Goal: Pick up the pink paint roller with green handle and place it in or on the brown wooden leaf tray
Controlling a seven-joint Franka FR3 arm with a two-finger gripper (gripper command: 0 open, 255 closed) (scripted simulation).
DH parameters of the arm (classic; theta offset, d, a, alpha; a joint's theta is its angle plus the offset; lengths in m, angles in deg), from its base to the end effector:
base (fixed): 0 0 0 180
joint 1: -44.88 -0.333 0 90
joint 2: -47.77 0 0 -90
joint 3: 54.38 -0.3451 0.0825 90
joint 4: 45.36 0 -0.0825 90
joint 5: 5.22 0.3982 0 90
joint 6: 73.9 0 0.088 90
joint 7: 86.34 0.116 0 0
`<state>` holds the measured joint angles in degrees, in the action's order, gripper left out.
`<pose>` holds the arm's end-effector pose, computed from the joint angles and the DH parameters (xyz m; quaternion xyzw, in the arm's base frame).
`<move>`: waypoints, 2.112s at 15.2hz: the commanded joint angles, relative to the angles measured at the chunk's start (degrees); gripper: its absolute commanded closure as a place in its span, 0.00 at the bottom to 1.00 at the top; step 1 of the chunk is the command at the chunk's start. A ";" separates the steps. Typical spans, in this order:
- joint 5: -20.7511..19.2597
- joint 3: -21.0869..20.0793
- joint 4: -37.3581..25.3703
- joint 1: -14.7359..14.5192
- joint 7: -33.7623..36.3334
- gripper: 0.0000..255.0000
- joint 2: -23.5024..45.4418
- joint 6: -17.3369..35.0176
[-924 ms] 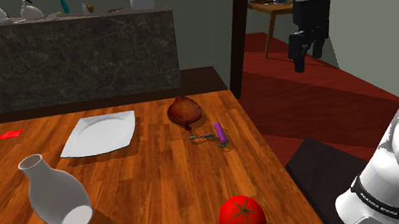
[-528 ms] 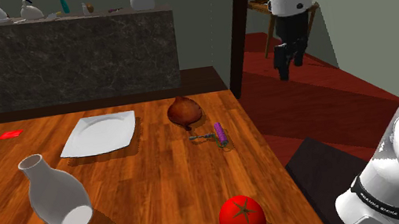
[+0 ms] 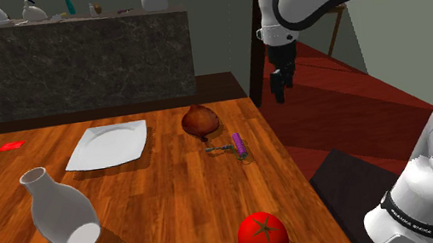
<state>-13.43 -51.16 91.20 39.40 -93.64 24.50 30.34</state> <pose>0.4072 0.0018 0.4729 0.9893 0.1090 -0.0810 0.0534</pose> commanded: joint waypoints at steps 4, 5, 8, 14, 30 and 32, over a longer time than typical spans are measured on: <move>0.13 0.55 -2.15 -1.78 -6.23 0.00 9.89 8.24; 0.23 0.54 -2.87 -2.10 -7.44 0.00 11.94 9.65; 0.63 0.31 -5.35 -2.99 -11.03 0.00 18.08 13.54; 1.39 -1.06 -11.60 -4.44 -17.81 0.00 30.14 19.77; 0.82 -3.47 -19.16 -5.62 -24.40 0.00 47.17 29.67; 0.82 -3.47 -19.17 -5.62 -24.40 0.00 47.18 29.66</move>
<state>-12.60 -54.65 72.00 33.76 -118.03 71.55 59.83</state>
